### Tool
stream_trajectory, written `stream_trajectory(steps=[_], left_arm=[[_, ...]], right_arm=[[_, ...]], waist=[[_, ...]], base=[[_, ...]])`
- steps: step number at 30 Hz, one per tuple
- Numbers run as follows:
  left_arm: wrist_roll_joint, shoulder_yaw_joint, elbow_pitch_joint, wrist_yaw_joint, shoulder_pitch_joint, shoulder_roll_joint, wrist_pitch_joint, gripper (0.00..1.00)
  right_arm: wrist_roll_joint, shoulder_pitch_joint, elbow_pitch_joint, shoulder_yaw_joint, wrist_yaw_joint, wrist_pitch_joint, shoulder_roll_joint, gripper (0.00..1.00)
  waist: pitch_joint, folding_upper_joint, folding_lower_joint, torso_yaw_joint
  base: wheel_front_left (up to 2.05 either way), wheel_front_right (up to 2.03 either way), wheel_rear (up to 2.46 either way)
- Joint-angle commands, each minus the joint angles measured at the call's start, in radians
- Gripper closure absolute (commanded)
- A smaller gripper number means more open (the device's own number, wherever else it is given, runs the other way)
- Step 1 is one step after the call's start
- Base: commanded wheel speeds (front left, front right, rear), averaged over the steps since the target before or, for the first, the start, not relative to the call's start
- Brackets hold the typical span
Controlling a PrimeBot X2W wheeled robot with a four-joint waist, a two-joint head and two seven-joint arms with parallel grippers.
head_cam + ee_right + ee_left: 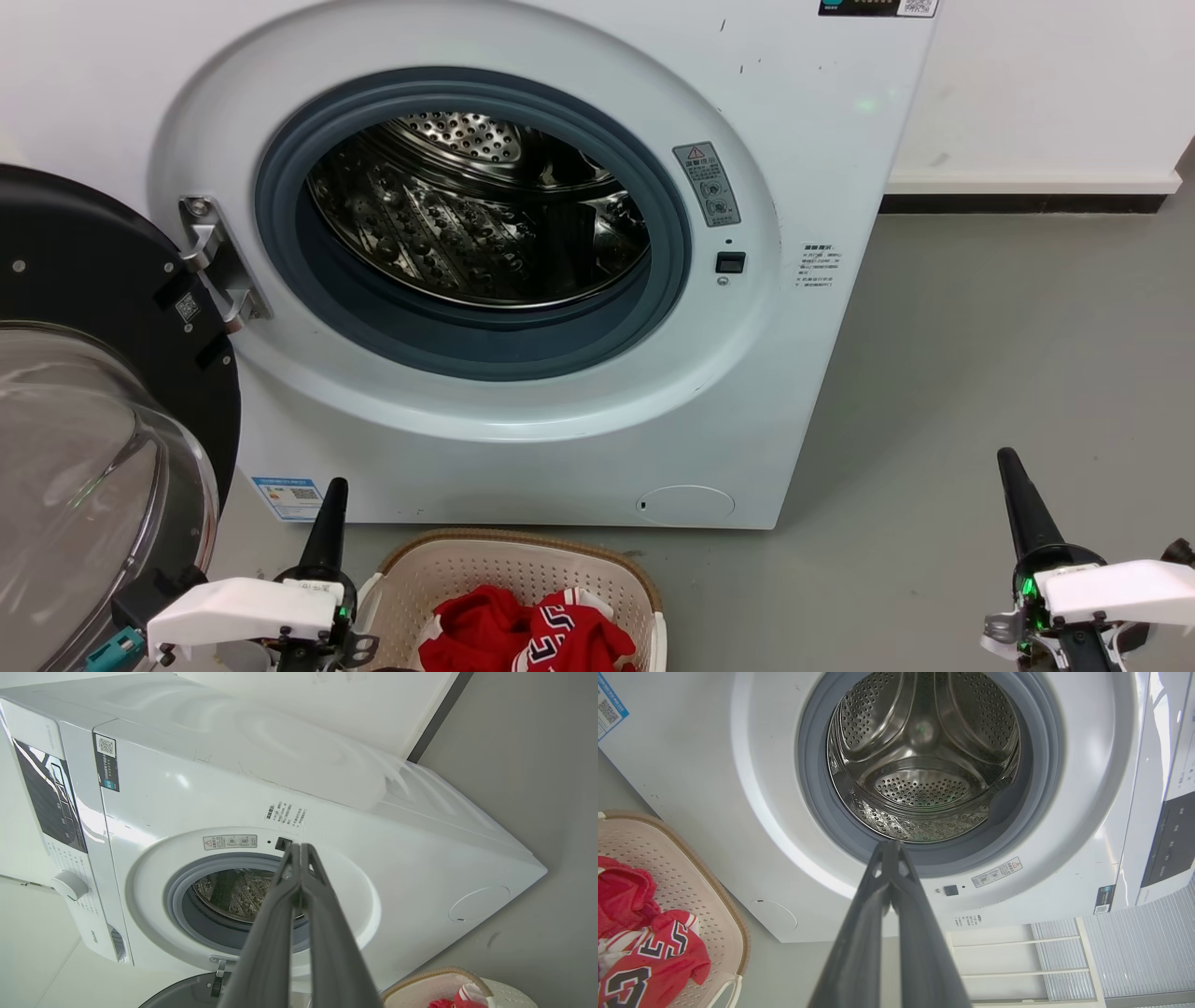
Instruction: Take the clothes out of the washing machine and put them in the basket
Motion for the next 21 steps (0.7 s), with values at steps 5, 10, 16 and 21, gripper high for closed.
stream_trajectory(steps=[5,10,16,21], left_arm=[[-0.061,0.011,0.001,-0.011,-0.027,-0.001,0.017,1.0],[-0.107,0.017,0.006,-0.018,-0.032,-0.001,0.027,1.0],[-0.159,0.022,0.011,-0.023,-0.042,-0.002,0.039,1.0],[-0.2,0.027,0.015,-0.027,-0.049,-0.002,0.05,1.0]], right_arm=[[0.064,-0.03,0.007,0.0,0.0,0.015,-0.005,1.0],[0.111,-0.036,0.013,0.0,0.0,0.026,-0.005,1.0],[0.165,-0.047,0.02,0.0,0.0,0.039,-0.005,1.0],[0.207,-0.055,0.026,0.0,0.0,0.048,-0.005,1.0]], waist=[[0.002,0.0,-0.0001,0.0],[0.004,0.0,-0.0001,0.0],[0.007,0.0,-0.0001,-0.001],[0.009,0.0,-0.0001,-0.001]], base=[[0.0,0.0,0.0],[0.0,0.0,0.0],[0.0,0.0,0.0],[0.0,0.0,0.0]])
